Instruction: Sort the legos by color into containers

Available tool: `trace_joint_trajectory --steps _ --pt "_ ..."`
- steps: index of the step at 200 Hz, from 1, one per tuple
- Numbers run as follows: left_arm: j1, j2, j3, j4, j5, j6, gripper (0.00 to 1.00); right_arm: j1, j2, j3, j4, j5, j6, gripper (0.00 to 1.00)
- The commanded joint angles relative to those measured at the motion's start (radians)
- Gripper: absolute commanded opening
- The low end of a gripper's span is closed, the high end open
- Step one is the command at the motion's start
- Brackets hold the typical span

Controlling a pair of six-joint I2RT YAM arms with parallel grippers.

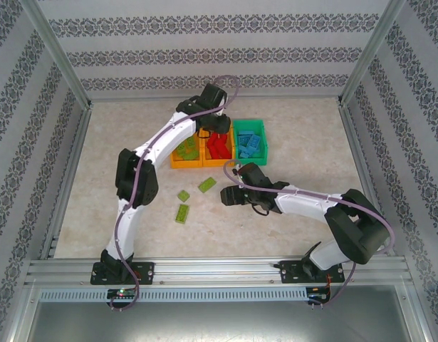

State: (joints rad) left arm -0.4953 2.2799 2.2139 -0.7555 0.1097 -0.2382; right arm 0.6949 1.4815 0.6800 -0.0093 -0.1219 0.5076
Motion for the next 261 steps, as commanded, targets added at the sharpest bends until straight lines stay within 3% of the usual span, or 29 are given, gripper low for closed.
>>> trace_joint_trajectory --steps 1,39,61,94,126,201,261 --pt "0.048 0.083 0.117 -0.109 0.029 0.010 0.38 0.007 -0.018 0.000 0.039 -0.024 0.022 0.72" --pt "0.058 0.084 0.094 -0.103 0.078 0.009 0.47 0.010 -0.005 0.039 0.006 0.005 0.043 0.72" --pt "0.058 0.072 0.074 -0.094 0.083 0.005 0.60 0.021 0.021 0.065 0.007 0.007 0.057 0.73" --pt "0.057 0.018 0.006 -0.074 0.088 -0.021 0.67 0.055 0.077 0.116 0.003 0.029 0.084 0.74" --pt "0.058 -0.140 -0.192 0.035 0.070 -0.042 0.79 0.082 0.169 0.198 -0.015 0.082 0.187 0.82" --pt "0.074 -0.532 -0.745 0.181 -0.157 0.003 0.96 0.137 0.322 0.337 0.000 0.170 0.460 0.84" --pt "0.110 -0.727 -1.075 0.223 0.010 0.057 0.93 0.134 0.288 0.300 -0.004 0.223 0.468 0.84"
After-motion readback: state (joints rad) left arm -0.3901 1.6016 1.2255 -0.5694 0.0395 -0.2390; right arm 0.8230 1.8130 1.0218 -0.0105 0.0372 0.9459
